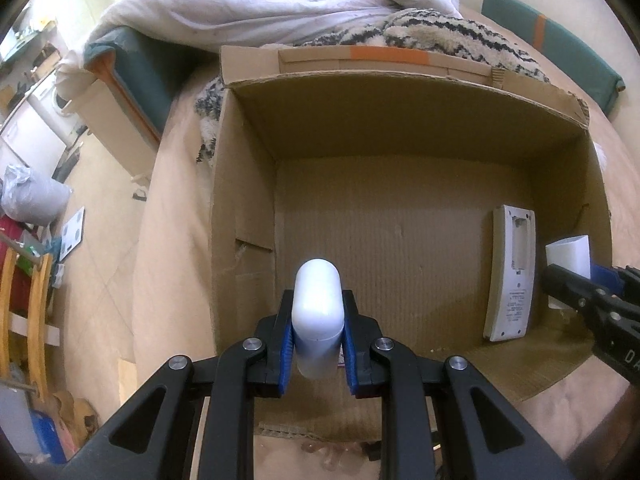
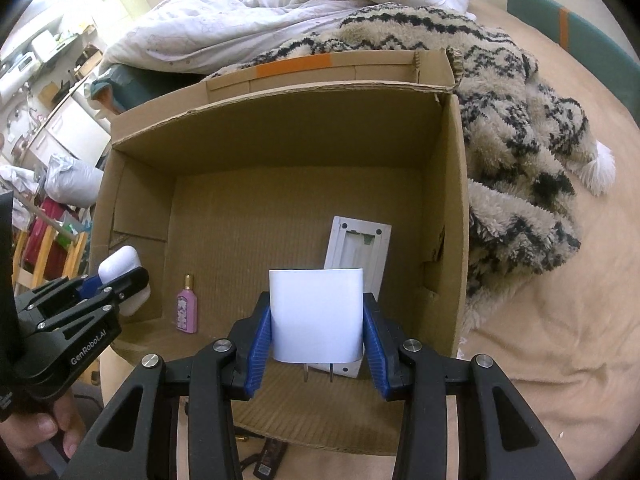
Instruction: Organize rigid objects
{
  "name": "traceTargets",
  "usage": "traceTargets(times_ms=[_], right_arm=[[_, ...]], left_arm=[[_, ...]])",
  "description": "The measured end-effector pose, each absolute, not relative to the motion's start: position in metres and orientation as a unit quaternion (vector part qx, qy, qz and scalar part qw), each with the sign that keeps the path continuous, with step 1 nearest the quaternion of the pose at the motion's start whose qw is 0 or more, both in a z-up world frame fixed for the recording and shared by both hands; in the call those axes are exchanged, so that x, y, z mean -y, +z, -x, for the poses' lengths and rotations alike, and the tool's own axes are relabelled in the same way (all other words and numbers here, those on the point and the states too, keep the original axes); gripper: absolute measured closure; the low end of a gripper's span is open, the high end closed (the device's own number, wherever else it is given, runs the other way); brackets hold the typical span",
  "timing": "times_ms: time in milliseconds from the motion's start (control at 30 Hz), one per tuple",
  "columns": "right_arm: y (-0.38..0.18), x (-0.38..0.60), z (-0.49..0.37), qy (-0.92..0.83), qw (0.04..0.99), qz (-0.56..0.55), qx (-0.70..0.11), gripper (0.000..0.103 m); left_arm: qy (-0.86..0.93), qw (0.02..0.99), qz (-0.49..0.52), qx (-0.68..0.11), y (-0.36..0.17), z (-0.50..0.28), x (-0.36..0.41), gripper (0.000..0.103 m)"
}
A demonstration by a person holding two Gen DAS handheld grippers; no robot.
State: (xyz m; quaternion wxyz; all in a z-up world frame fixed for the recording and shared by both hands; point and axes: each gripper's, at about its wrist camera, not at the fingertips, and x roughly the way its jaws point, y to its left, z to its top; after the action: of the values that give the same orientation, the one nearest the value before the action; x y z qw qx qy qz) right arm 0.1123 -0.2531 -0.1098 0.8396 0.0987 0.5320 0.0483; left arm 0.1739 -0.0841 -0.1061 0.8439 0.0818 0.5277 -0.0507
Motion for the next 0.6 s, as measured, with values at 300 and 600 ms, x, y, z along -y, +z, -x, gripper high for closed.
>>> traceTargets(times_ms=[300,600], right_arm=[[-0.104,0.255,-0.112,0.052,0.845,-0.110,-0.521,0.059],[-0.092,0.261,-0.112,0.060,0.855,-0.135,-0.497,0.037]], left_arm=[[-0.046,0.841,-0.079,-0.533,-0.108,-0.176,0.083,0.084],[-0.047,0.849,-0.074,-0.521,-0.099,-0.174,0.083,0.049]])
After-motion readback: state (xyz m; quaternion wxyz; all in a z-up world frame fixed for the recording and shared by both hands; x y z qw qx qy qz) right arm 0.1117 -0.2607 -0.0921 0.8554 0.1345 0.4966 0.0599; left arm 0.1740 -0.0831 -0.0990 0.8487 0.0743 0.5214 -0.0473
